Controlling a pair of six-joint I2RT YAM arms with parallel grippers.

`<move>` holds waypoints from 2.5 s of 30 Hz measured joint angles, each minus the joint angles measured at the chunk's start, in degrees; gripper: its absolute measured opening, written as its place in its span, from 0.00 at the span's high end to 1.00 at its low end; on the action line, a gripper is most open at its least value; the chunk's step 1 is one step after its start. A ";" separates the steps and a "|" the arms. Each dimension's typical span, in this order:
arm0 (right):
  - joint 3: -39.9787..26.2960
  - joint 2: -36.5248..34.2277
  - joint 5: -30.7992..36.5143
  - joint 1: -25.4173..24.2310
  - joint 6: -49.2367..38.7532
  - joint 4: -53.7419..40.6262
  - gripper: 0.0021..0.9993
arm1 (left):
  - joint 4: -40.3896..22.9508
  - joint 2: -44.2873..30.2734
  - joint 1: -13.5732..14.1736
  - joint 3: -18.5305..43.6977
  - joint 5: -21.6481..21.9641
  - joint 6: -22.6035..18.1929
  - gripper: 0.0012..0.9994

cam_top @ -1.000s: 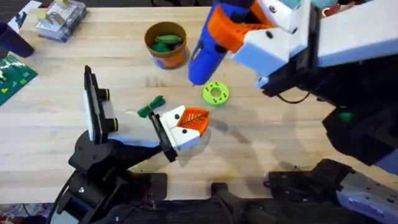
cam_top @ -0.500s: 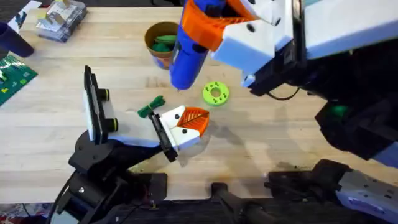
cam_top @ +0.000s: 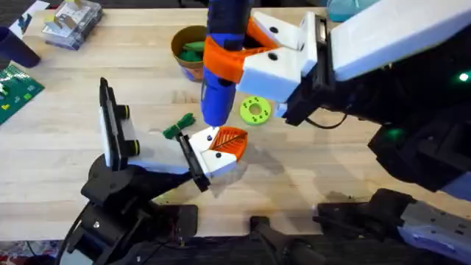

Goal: Pick up the gripper from the table and insert it into the empty holder that is missing its gripper. Then pick up a screw, insert it into the mounting hole, and use the screwdriver to tighten it. Finally, clean up the table by picking up the vegetable and placing it into the bucket.

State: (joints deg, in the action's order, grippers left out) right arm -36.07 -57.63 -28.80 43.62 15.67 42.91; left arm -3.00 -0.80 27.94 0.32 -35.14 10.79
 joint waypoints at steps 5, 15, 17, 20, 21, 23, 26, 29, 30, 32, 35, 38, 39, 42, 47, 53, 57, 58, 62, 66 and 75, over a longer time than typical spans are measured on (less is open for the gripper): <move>-0.01 -0.37 0.00 0.07 0.01 -0.13 0.98 | 0.01 0.00 0.00 0.00 0.00 0.00 0.99; -0.02 -2.86 0.02 0.09 0.48 -0.04 0.98 | 0.01 0.00 0.00 0.00 0.00 0.00 0.99; -0.02 -2.86 0.02 0.09 0.57 0.07 0.98 | 0.00 0.00 0.00 0.00 0.00 0.00 0.99; -0.02 -3.06 0.02 0.15 0.87 0.91 0.98 | 0.01 0.00 0.00 0.00 0.00 0.00 0.99; -0.02 -3.21 0.03 0.25 0.95 1.26 0.98 | 0.01 0.00 0.00 0.00 -0.01 0.00 0.99; -0.02 -3.65 0.04 0.66 1.07 1.68 0.98 | 0.01 0.00 0.00 0.00 -0.01 0.00 0.99; -0.02 -4.34 0.02 1.23 1.10 1.64 0.98 | 0.00 0.00 0.00 0.00 0.00 0.00 0.99; -0.02 -4.61 0.02 1.33 1.13 1.64 0.98 | 0.01 0.00 0.00 0.00 0.00 0.00 0.99; -0.02 -4.61 0.03 1.33 1.16 1.64 0.98 | 0.01 0.00 0.00 0.00 0.00 0.00 0.99; -0.02 -4.61 0.04 1.33 1.25 1.62 0.98 | 0.01 0.00 0.00 0.00 -0.01 0.00 0.99; -0.06 -4.61 0.04 1.33 1.30 0.95 0.98 | 0.01 0.00 0.00 0.00 -0.01 0.00 0.99; -0.08 -4.62 0.05 1.33 1.40 -0.69 0.98 | -0.01 0.00 0.00 0.00 -0.01 0.01 0.99; -0.10 -4.63 0.09 1.33 1.48 -0.90 0.98 | -0.01 0.00 0.00 0.00 -0.02 0.02 0.99; -0.11 -4.63 0.26 1.32 1.52 -1.31 0.98 | -0.01 0.00 0.00 0.00 -0.03 0.07 0.99; -0.11 -4.62 0.44 1.33 1.86 -1.41 0.98 | -0.02 0.00 0.00 0.00 -0.02 0.17 0.99; -0.11 -4.63 0.44 1.33 1.92 -1.42 0.98 | -0.01 0.00 0.00 0.00 -0.02 0.17 0.99; -0.38 -4.62 0.54 1.31 1.92 -2.36 0.98 | -0.04 0.00 0.00 0.00 -0.04 0.20 0.99; -0.57 -4.60 0.63 1.31 1.93 -2.97 0.98 | -0.05 0.00 0.00 0.00 -0.06 0.21 0.99; -0.96 -4.59 0.90 1.31 2.11 -3.96 0.98 | -0.05 0.00 0.00 0.00 -0.20 0.23 0.99; -0.96 -4.58 0.94 1.31 2.12 -3.97 0.98 | -0.05 0.00 0.00 0.00 -0.22 0.32 0.99; -1.04 -4.59 0.96 1.31 2.15 -4.10 0.98 | -0.05 0.00 0.00 0.00 -0.22 0.39 0.99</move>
State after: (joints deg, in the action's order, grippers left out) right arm -37.11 -62.22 -27.84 44.93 17.82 38.82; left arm -3.05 -0.80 27.94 0.32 -35.35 11.18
